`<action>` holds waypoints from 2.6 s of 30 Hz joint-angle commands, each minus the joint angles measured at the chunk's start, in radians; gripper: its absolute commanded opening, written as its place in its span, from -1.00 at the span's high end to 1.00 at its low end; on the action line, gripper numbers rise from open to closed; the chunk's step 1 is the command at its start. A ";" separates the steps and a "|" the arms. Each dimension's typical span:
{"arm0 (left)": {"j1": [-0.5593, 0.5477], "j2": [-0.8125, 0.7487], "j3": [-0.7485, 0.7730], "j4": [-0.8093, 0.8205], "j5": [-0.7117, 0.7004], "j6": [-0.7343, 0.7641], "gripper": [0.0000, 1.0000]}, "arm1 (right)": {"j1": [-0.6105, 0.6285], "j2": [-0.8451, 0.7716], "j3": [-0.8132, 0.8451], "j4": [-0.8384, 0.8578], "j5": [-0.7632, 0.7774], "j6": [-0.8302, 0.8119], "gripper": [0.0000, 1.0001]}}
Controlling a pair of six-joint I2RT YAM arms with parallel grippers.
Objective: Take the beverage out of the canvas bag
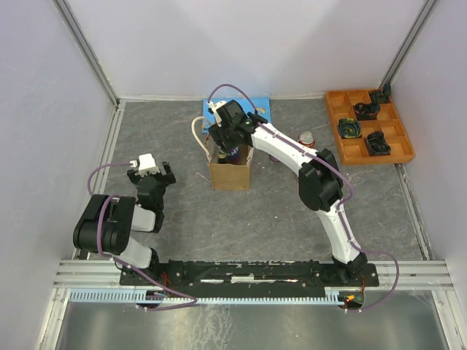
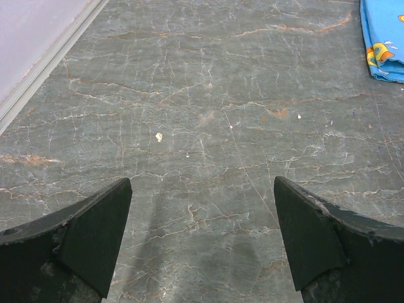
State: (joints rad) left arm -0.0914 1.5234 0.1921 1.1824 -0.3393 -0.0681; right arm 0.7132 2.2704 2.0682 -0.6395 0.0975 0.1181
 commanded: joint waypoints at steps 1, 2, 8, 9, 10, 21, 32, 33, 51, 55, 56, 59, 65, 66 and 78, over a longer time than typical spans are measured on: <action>-0.002 0.000 0.021 0.048 -0.021 0.036 -0.98 | -0.004 -0.142 0.060 0.099 0.073 -0.063 1.00; -0.002 0.000 0.021 0.048 -0.022 0.036 -0.98 | -0.004 -0.158 0.060 0.109 0.076 -0.064 1.00; -0.002 0.001 0.021 0.048 -0.021 0.036 -0.99 | -0.005 -0.262 0.025 0.185 0.082 -0.073 1.00; -0.002 0.001 0.021 0.047 -0.022 0.036 -0.99 | -0.005 -0.280 0.016 0.197 0.083 -0.074 1.00; -0.002 0.000 0.021 0.048 -0.022 0.036 -0.99 | -0.005 -0.300 0.008 0.208 0.083 -0.075 1.00; -0.002 0.001 0.021 0.049 -0.021 0.036 -0.99 | -0.014 -0.576 -0.167 0.339 0.229 -0.115 1.00; -0.002 0.001 0.021 0.048 -0.021 0.036 -0.99 | -0.120 -0.845 -0.486 0.310 0.459 -0.002 1.00; -0.001 0.001 0.021 0.049 -0.021 0.036 -0.99 | -0.131 -0.866 -0.519 0.307 0.462 0.014 1.00; -0.002 0.001 0.021 0.050 -0.021 0.036 -0.99 | -0.149 -0.850 -0.796 0.261 0.203 0.183 1.00; -0.002 0.000 0.021 0.049 -0.021 0.036 -0.99 | -0.150 -0.818 -0.844 0.297 0.173 0.191 1.00; -0.001 0.000 0.021 0.049 -0.021 0.036 -0.99 | -0.149 -0.809 -0.852 0.306 0.171 0.192 1.00; -0.002 0.000 0.021 0.049 -0.021 0.036 -0.98 | -0.150 -0.788 -0.872 0.332 0.161 0.201 1.00; -0.002 0.000 0.021 0.048 -0.020 0.036 -0.99 | -0.150 -0.740 -0.889 0.349 0.160 0.221 1.00; -0.001 -0.001 0.021 0.046 -0.021 0.036 -0.99 | -0.149 -0.733 -0.893 0.353 0.160 0.223 1.00; -0.002 0.001 0.021 0.048 -0.021 0.036 -0.99 | -0.150 -0.701 -0.954 0.370 0.217 0.265 1.00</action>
State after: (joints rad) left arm -0.0914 1.5234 0.1921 1.1824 -0.3393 -0.0681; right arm 0.5610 1.5890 1.1156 -0.3588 0.2703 0.3553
